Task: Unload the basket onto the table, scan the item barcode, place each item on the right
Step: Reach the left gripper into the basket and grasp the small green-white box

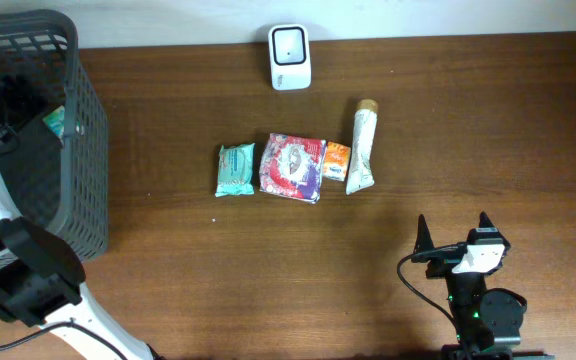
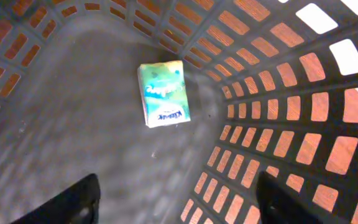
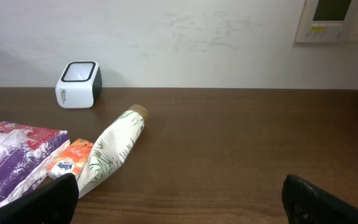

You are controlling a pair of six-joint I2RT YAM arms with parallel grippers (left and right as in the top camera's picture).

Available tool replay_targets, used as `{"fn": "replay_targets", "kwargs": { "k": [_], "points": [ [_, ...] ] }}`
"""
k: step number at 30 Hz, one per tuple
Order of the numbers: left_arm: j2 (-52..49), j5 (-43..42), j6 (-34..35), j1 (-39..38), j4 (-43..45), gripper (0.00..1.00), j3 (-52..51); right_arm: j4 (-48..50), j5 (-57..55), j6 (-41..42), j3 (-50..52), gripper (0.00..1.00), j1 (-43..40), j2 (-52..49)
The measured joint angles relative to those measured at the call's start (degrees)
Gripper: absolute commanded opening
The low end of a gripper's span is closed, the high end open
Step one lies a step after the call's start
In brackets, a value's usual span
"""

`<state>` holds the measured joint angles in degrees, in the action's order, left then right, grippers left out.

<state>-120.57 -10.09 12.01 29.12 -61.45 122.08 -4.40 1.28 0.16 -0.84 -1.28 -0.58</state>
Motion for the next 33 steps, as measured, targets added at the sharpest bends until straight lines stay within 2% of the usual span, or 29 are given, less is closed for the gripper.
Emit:
{"fn": "replay_targets", "kwargs": {
  "k": [7,11,14,18,20,25,27,30,32,33],
  "points": [
    [-6.4,-0.6,-0.5,0.0,5.9,0.73,-0.2,0.0,0.0,0.0,0.0,0.99,0.0,0.0],
    [-7.9,-6.0,-5.4,0.0,7.9,0.6,-0.2,0.0,0.0,0.0,0.0,0.99,0.0,0.0],
    [-9.3,-8.0,-6.7,0.8,6.8,0.61,-0.2,0.0,0.0,0.0,0.0,0.99,0.0,0.0],
    [-9.1,-14.4,-7.7,6.1,3.2,0.65,-0.2,0.0,0.0,0.0,0.0,0.99,0.0,0.0],
    [-8.7,-16.2,-10.3,7.0,2.4,0.65,-0.4,0.0,0.0,0.0,0.0,0.99,0.0,0.0],
    [-8.0,-19.5,-12.0,5.4,15.6,0.66,-9.2,0.0,0.0,0.0,0.0,0.99,0.0,0.0],
    [-7.8,-16.4,-10.4,4.0,20.6,0.7,-12.2,0.0,0.0,0.0,0.0,0.99,0.0,0.0],
    [-7.8,-12.3,-8.3,3.2,27.7,0.68,-15.8,0.0,0.0,0.0,0.0,0.99,0.0,0.0],
    [-7.8,-7.9,-6.1,3.2,29.9,0.69,-18.8,0.0,0.0,0.0,0.0,0.99,0.0,0.0],
    [-7.8,-6.3,-5.4,3.2,34.2,0.7,-21.3,0.0,0.0,0.0,0.0,0.98,0.0,0.0]
  ]
}}
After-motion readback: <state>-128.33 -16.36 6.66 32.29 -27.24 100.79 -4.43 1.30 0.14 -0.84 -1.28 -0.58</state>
